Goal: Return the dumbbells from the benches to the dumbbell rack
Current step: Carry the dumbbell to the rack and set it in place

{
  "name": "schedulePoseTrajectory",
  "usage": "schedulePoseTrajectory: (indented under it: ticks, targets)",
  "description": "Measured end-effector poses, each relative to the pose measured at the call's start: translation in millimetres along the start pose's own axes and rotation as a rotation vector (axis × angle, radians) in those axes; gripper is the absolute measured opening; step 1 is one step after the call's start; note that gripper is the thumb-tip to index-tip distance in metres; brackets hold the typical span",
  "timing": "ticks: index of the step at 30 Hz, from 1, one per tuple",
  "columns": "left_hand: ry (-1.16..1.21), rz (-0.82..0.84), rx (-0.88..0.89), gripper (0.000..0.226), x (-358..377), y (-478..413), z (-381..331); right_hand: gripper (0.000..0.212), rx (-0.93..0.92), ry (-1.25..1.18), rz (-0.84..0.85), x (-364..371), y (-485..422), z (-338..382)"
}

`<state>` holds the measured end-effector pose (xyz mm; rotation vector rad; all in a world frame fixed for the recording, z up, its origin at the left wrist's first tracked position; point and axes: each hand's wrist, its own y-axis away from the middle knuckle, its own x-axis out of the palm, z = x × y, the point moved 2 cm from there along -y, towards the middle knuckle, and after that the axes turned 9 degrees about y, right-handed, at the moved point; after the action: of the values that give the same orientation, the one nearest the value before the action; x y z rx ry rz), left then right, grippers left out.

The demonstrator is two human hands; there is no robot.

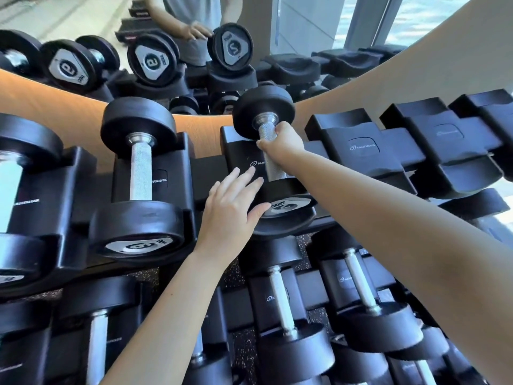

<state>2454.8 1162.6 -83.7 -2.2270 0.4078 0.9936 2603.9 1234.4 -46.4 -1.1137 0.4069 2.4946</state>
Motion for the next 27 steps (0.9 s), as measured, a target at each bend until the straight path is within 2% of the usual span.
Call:
schedulePoseTrajectory:
  ticks: [8,14,20,27]
  targets:
    - [0.04,-0.027,-0.006,0.049,1.3,-2.7,5.0,0.056,-0.007,0.093,0.065,6.8,-16.6,1.2]
    - [-0.045,-0.031,0.003,0.048,-0.4,-1.3,1.5,0.063,-0.054,0.217,0.094,2.5,-9.5,2.3]
    - [-0.096,-0.014,-0.02,0.049,-2.9,0.6,-1.7,0.06,-0.234,0.371,0.047,-14.3,28.7,-1.1]
    - [-0.112,-0.009,-0.045,0.053,-3.9,5.9,-14.1,0.045,-0.317,0.311,-0.139,-17.8,82.8,-30.6]
